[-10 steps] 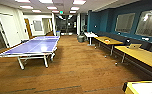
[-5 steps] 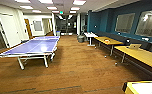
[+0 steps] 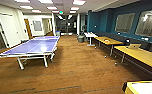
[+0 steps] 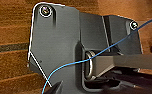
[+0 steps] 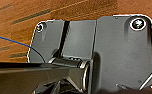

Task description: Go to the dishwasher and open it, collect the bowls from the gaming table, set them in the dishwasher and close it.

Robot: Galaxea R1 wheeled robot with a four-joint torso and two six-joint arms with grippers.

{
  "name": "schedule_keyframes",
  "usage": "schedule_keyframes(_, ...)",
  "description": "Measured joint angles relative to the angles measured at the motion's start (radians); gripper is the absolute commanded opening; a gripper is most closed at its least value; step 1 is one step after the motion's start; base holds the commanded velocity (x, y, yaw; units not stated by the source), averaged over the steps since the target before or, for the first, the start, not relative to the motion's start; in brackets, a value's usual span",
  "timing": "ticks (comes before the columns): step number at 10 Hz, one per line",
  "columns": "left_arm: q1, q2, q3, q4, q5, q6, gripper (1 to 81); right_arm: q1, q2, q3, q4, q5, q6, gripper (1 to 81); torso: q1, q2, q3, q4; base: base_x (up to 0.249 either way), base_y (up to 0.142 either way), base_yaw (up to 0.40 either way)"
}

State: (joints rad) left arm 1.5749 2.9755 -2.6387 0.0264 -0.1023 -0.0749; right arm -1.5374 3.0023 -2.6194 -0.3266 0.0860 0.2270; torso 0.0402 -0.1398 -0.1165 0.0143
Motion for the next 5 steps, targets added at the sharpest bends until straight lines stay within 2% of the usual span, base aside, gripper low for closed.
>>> schedule_keyframes(5,-0.003,0.001,0.000,0.000,0.000,0.000,81.1,-0.002,0.000,-0.001,0.001,0.000,0.000,81.1,0.000,0.000,0.000,0.000,0.000,0.000,-0.387)
